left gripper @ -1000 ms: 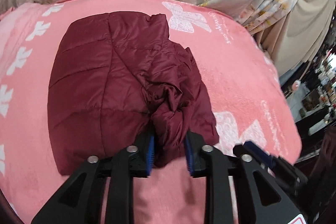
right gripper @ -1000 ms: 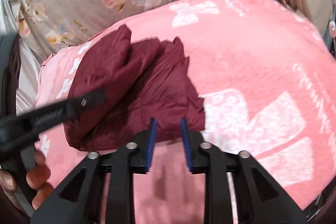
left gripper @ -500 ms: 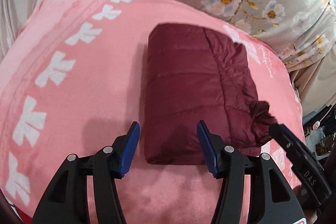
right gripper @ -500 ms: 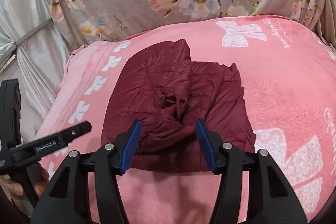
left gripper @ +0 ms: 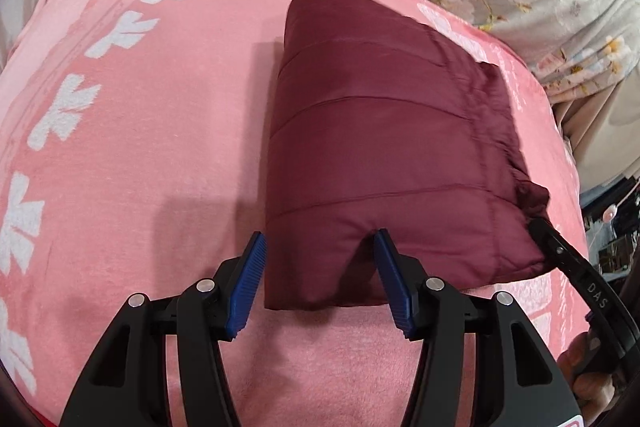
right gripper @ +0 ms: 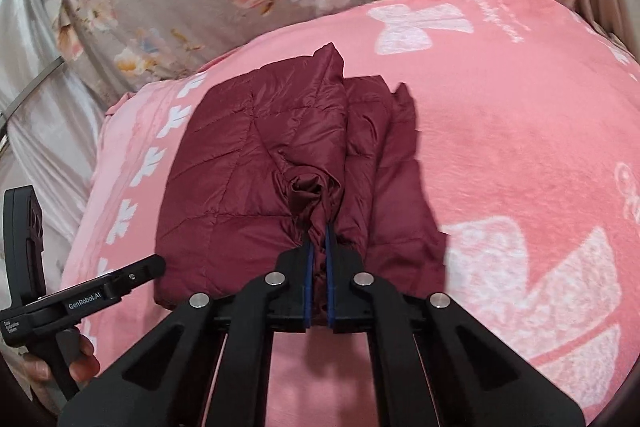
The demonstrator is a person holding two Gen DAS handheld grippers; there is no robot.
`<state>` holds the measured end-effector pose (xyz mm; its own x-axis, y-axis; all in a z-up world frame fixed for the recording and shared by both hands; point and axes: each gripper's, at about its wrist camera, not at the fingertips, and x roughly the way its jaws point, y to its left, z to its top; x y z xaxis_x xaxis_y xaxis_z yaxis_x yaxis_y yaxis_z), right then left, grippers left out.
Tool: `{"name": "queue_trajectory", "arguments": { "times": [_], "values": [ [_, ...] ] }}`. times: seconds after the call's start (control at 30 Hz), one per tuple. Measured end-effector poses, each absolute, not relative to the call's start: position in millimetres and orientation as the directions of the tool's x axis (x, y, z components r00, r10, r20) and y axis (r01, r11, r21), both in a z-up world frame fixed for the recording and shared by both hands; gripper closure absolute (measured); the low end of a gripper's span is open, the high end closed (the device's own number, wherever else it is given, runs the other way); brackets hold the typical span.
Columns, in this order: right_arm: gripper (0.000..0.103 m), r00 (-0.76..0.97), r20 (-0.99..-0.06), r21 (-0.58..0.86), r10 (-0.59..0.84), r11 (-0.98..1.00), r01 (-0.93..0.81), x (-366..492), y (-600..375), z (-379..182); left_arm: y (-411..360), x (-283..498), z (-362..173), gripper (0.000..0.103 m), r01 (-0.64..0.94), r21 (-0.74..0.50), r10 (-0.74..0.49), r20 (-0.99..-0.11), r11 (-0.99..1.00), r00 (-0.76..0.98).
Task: Fold large clothes
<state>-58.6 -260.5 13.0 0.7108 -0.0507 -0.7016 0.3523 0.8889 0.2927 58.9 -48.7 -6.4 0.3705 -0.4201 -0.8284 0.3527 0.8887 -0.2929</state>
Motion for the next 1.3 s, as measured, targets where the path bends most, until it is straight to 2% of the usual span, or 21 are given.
{"name": "queue_trajectory", "arguments": {
  "times": [0.13,0.37,0.73,1.1,1.2,1.3],
  "values": [
    [0.1,0.667,-0.74,0.261,-0.084,0.879,0.4,-66,-273,-5,-67,57,-20,0.049,0.381,-0.267,-0.405,-0.846,0.885,0.346],
    [0.099,0.615,-0.784,0.245,-0.081,0.871,0.426,-62,-280,-39,-90,48,-34,0.048,0.427,-0.138,-0.317,-0.867,0.894,0.383],
    [0.099,0.605,-0.794,0.257,-0.062,0.867,0.426,-54,-283,-58,-105,50,-49,0.038,0.439,-0.054,-0.257,-0.871,0.897,0.419],
    [0.099,0.633,-0.773,0.286,-0.046,0.865,0.413,-55,-285,-65,-100,66,-65,0.034,0.427,-0.136,-0.315,-0.868,0.894,0.383],
    [0.096,0.628,-0.778,0.346,-0.01,0.827,0.442,-67,-299,-51,-89,68,-58,0.037,0.424,-0.183,-0.348,-0.868,0.887,0.354],
    [0.089,0.654,-0.753,0.327,-0.071,0.822,0.466,-79,-308,-21,-69,68,-38,0.041,0.413,-0.21,-0.375,-0.849,0.886,0.372]
  ]
}}
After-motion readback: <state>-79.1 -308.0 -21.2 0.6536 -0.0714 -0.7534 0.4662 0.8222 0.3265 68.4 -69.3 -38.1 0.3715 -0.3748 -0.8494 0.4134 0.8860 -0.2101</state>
